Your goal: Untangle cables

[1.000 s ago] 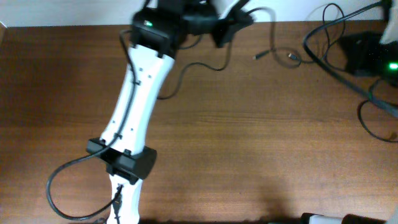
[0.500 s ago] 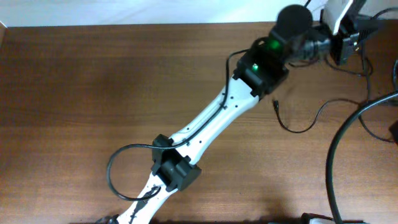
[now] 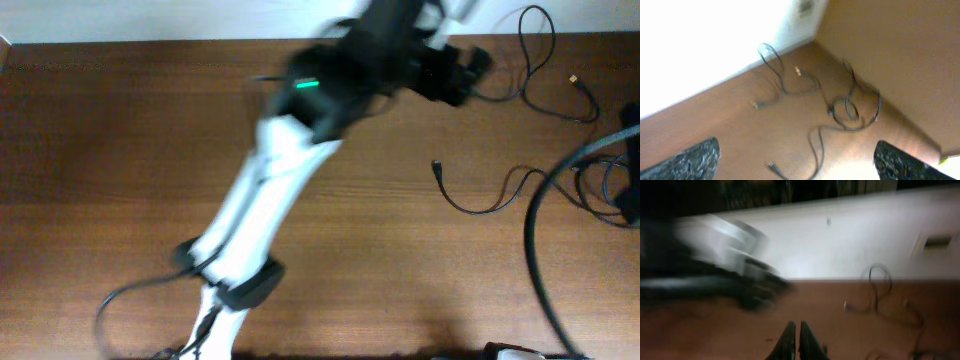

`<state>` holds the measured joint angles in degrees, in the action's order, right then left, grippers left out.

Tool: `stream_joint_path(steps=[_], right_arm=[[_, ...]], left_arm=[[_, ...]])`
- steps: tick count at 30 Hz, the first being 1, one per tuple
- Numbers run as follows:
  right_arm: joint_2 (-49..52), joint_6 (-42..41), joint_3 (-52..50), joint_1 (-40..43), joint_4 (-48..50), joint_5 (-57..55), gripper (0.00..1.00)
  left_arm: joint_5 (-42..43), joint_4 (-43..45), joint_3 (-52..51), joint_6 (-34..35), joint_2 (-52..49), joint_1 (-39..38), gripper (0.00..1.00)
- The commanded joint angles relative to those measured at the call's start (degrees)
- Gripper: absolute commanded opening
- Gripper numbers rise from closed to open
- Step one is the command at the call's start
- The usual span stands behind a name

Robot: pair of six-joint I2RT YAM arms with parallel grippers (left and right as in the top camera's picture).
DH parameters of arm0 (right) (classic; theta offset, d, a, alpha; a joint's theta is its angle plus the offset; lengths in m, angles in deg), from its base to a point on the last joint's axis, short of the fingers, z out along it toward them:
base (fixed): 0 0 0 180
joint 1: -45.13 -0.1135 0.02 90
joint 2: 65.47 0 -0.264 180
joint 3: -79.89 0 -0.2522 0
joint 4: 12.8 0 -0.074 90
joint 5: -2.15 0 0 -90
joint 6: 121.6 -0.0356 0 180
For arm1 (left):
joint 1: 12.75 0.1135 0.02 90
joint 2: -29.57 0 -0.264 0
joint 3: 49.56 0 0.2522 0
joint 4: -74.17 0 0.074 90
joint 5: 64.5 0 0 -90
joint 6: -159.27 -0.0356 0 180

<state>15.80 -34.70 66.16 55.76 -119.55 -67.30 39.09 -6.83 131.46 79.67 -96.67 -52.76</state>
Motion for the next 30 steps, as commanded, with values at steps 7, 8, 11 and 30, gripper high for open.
stream_joint_path(steps=[7, 8, 11, 30], right_arm=[[27.69, 6.19, -4.96, 0.0, 6.14, -13.4, 0.04], [25.97, 15.45, -3.74, -1.27, 15.58, -10.4, 0.07], [20.37, 23.28, -0.87, -6.19, 36.79, -8.94, 0.34], [11.37, -57.02, -116.93, 7.87, 96.98, -36.79, 0.47]], left_arm=[[-14.27, -16.46, 1.16, -6.23, 14.97, 2.43, 0.99], [-17.73, -16.39, 1.16, -7.34, 14.97, 2.43, 0.99], [-24.06, -16.35, 1.16, -7.48, 14.6, 2.43, 0.99], [-32.87, -24.63, 1.16, -7.43, 14.6, 2.4, 0.99]])
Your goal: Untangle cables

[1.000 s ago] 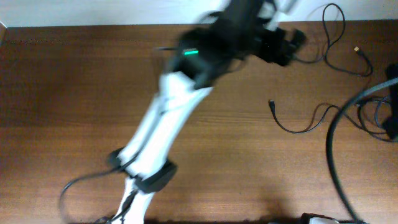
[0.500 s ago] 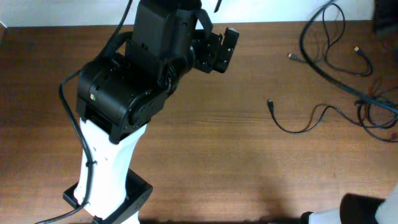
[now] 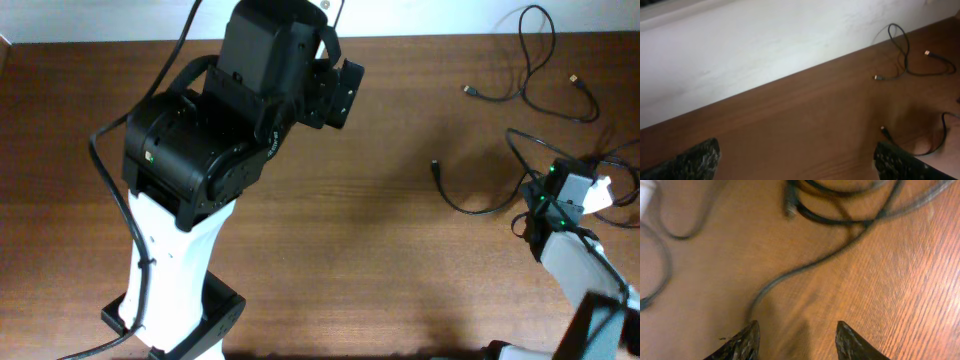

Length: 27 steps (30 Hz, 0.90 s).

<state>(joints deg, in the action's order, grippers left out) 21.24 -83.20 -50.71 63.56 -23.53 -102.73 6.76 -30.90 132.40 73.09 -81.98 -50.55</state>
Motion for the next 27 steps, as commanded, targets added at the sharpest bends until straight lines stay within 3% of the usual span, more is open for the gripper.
stream_joint_path(steps=[1, 4, 9, 10, 12, 13, 15, 16, 17, 19, 20, 22, 24, 27], right_arm=[[7.93, -8.52, -0.07, 0.0, 2.45, -0.24, 0.46], [9.35, -8.48, 0.35, -0.04, 8.37, 0.35, 0.5], [10.95, -8.96, 4.81, -0.15, 8.09, 3.08, 0.53], [12.13, -13.62, 4.81, -0.15, 6.16, 3.89, 0.55], [14.73, -32.44, 4.83, -0.15, 0.22, 10.43, 0.61], [15.28, -36.89, 4.85, -0.15, 1.57, 17.86, 0.64], [15.21, -36.94, 4.87, -0.15, 4.24, 24.39, 0.65], [15.21, -33.03, 4.9, -0.15, 4.7, 23.74, 0.65], [15.13, -29.64, 5.57, -0.15, 2.16, 23.74, 0.68], [15.13, -29.07, 17.11, -0.48, -23.15, 21.73, 0.66], [15.13, -23.82, 25.11, -1.38, -33.27, 15.61, 0.61], [15.15, -22.27, 43.45, -4.68, -53.07, -3.76, 0.72], [15.3, -22.38, 49.55, -5.57, -56.81, -7.45, 0.79], [21.97, -23.85, 49.53, -5.62, -56.85, -4.17, 0.8]], left_arm=[[-0.57, -0.96, 0.22, -0.85, -0.09, 0.2, 0.99], [-0.52, -1.99, 0.22, -0.83, -0.09, 0.2, 0.99], [1.42, -2.54, 0.22, -0.61, -0.09, 0.09, 0.99], [1.42, -2.6, 0.22, -0.61, -0.09, 0.09, 0.99], [1.79, -2.62, 0.22, -0.63, -0.09, 0.09, 0.99], [2.36, -2.73, 0.22, -0.63, -0.09, 0.09, 0.99], [2.91, -4.07, 0.22, -0.63, -0.09, 0.09, 0.99], [2.91, -4.79, 0.22, -0.63, -0.09, 0.09, 0.99], [2.93, -5.4, 0.22, -0.63, -0.09, 0.09, 0.99], [3.1, -5.38, 0.22, -0.61, -0.09, 0.09, 0.99], [3.54, -5.33, 0.22, -0.61, -0.09, 0.09, 0.99], [4.44, -5.4, 0.22, -0.63, -0.09, 0.09, 0.99], [5.05, -5.38, 0.22, -0.63, -0.09, 0.09, 0.99], [7.02, -5.4, 0.22, -0.66, -0.09, 0.09, 0.99]])
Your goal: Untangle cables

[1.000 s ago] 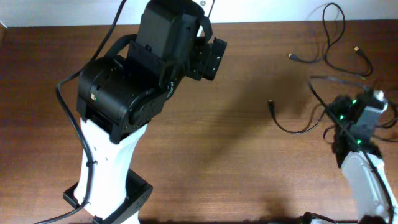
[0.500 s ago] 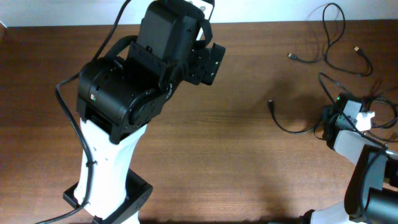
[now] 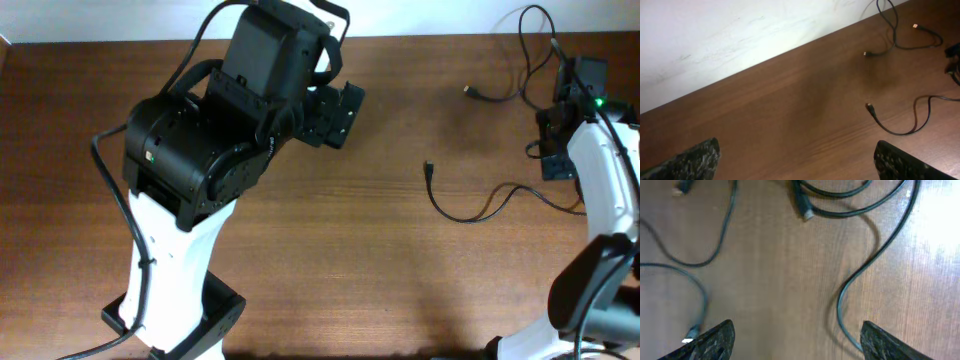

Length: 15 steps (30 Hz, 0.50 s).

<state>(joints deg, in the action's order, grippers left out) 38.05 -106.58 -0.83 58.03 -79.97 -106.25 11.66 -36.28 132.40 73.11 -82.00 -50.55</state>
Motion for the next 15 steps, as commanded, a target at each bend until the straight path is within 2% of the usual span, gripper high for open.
stream_joint_path(steps=[1, 4, 5, 8, 12, 13, 15], right_arm=[[7.78, -0.46, -0.35, -0.11, -0.7, 1.16, 0.8], [14.4, -1.95, -0.35, -0.09, -1.53, 4.04, 0.8], [15.34, -6.25, -0.44, -0.09, -3.15, 4.81, 0.81], [15.67, -10.91, -0.48, -0.15, -4.31, 9.25, 0.83], [16.22, -11.78, -1.25, -0.13, -4.63, 8.09, 0.83], [17.22, -12.15, -1.31, -0.09, -4.7, 7.63, 0.74], [20.33, -12.13, -1.33, -0.09, -5.31, 7.28, 0.71]], left_arm=[[2.12, -0.02, 0.22, -0.68, -0.07, 0.09, 0.99], [2.12, 0.0, 0.22, -0.68, -0.07, 0.09, 0.99], [2.12, -0.02, 0.22, -0.66, -0.07, 0.09, 0.99], [2.25, -0.02, 0.22, -0.68, -0.07, 0.09, 0.99], [3.85, -0.02, 0.22, -0.68, -0.07, 0.09, 0.99], [3.85, -0.02, 0.22, -0.68, -0.07, 0.09, 0.99], [3.87, -0.02, 0.22, -0.68, -0.07, 0.09, 0.99]])
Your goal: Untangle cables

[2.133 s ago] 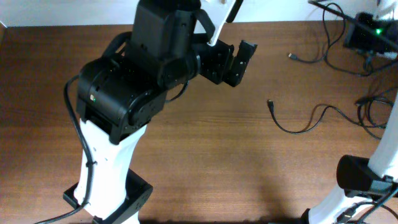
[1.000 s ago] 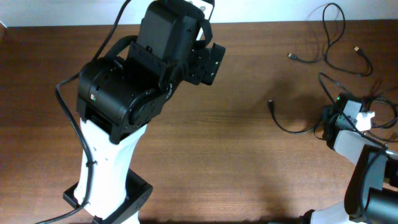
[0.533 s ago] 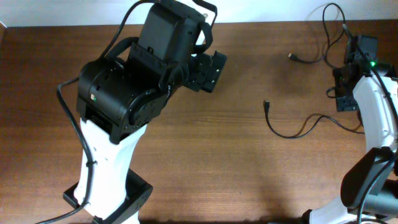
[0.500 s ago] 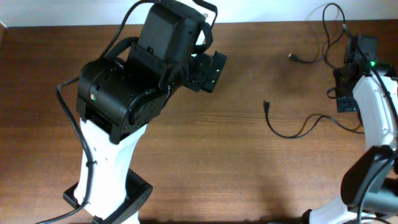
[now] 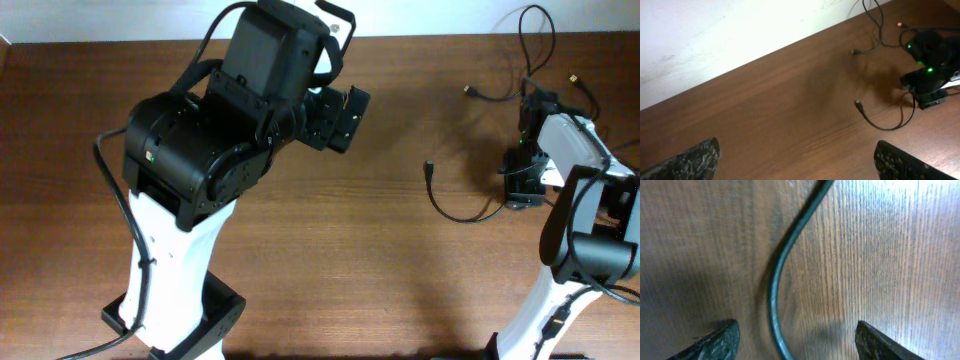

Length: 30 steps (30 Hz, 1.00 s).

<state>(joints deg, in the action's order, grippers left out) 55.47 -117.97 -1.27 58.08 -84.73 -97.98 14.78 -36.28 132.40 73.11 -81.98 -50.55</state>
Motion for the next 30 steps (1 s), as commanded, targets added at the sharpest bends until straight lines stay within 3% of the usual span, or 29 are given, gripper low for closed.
stream_joint_path(steps=[1, 4, 5, 9, 10, 14, 17, 24, 25, 26, 30], right_arm=[[4.07, -0.72, -0.92, -0.13, -0.59, -0.48, 0.04], [-0.2, -0.46, 2.14, -0.13, -4.46, -1.84, 0.04], [-2.71, 3.13, 5.49, -0.11, -5.44, -3.76, 0.04], [-7.63, 44.11, 27.56, -0.13, -5.31, -4.87, 0.04], [-7.63, 60.19, 31.12, -0.13, -0.85, -9.03, 0.04], [-7.17, 91.1, 30.58, -0.09, 13.4, -13.0, 0.04], [-5.22, 98.97, 27.61, 2.78, 21.16, -9.46, 0.04], [4.28, 99.86, 19.15, 13.84, 26.36, 4.61, 0.04], [4.37, 99.82, 18.62, 14.49, 26.53, 5.33, 0.25], [3.58, 98.99, 18.71, 14.49, 26.49, 5.44, 0.99], [-15.61, 99.41, 21.31, 12.44, 25.4, 10.45, 0.99]], left_arm=[[0.72, -0.02, 0.22, -0.68, -0.09, 0.09, 0.99], [0.66, -0.02, 0.22, -0.7, -0.09, 0.09, 0.99], [0.66, -0.02, 0.22, -0.7, -0.09, 0.09, 0.99], [0.48, -0.02, 0.22, -0.72, -0.09, 0.11, 0.99], [0.46, -0.02, 0.22, -0.72, -0.09, 0.09, 0.99], [0.44, -0.02, 0.22, -0.74, -0.09, 0.11, 0.99], [0.44, -0.02, 0.22, -0.72, -0.09, 0.11, 0.99], [0.42, -0.02, 0.22, -0.72, -0.09, 0.11, 0.99], [0.42, -0.02, 0.22, -0.74, -0.09, 0.11, 0.99], [0.39, -0.02, 0.22, -0.94, -0.09, 0.11, 0.99], [-4.35, 2.23, 0.24, -0.96, 0.04, 0.09, 0.99]])
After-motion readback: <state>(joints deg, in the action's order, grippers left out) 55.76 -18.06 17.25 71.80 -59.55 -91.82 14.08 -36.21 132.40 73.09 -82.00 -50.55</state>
